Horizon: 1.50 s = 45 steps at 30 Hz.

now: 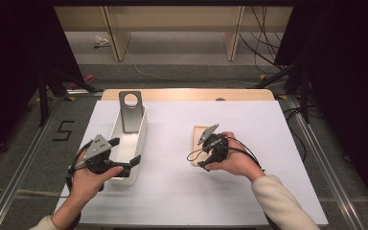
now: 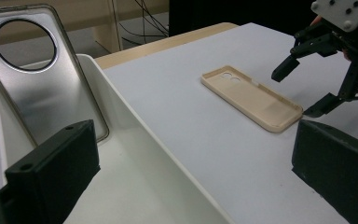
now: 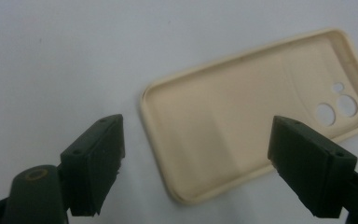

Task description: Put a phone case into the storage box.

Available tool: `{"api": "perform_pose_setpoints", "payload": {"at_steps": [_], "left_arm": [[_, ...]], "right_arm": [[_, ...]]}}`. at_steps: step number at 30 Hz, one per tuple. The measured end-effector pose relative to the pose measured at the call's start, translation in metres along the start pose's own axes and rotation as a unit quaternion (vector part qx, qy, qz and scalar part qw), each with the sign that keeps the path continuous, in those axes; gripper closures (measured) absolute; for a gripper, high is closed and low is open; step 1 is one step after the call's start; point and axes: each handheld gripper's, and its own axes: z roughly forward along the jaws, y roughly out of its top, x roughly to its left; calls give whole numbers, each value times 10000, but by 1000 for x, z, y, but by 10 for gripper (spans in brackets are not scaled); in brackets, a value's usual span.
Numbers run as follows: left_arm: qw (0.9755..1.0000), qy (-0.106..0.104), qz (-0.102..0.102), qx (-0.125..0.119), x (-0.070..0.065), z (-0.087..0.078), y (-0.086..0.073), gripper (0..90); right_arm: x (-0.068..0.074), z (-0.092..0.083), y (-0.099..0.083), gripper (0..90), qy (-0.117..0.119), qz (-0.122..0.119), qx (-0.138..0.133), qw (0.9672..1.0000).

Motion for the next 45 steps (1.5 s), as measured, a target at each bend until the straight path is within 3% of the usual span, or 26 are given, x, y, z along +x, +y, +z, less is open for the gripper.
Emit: {"api": "perform_pose_setpoints", "payload": {"at_steps": [3,10,18,27,33,40,45], "left_arm": [[10000,-8,28,11,-1,0,0,2],[10000,-24,48,27,-2,1,-1,2],[10000,-33,47,31,-3,2,0,2],[10000,-49,41,32,-3,2,0,2],[10000,-58,51,34,-3,2,0,2],[10000,-62,52,31,-3,2,0,4],[10000,-64,58,34,-3,2,0,4]], "right_arm": [[3,0,-2,210,-97,-334,269,9990],[13,6,2,256,-177,-863,600,9943],[19,16,9,293,-449,-1251,892,9871],[15,23,16,320,-598,-1402,1052,9827],[15,23,15,332,-595,-1400,1095,9823],[17,23,16,460,-425,-1472,1180,9811],[20,23,18,563,-324,-1602,1311,9778]]}}
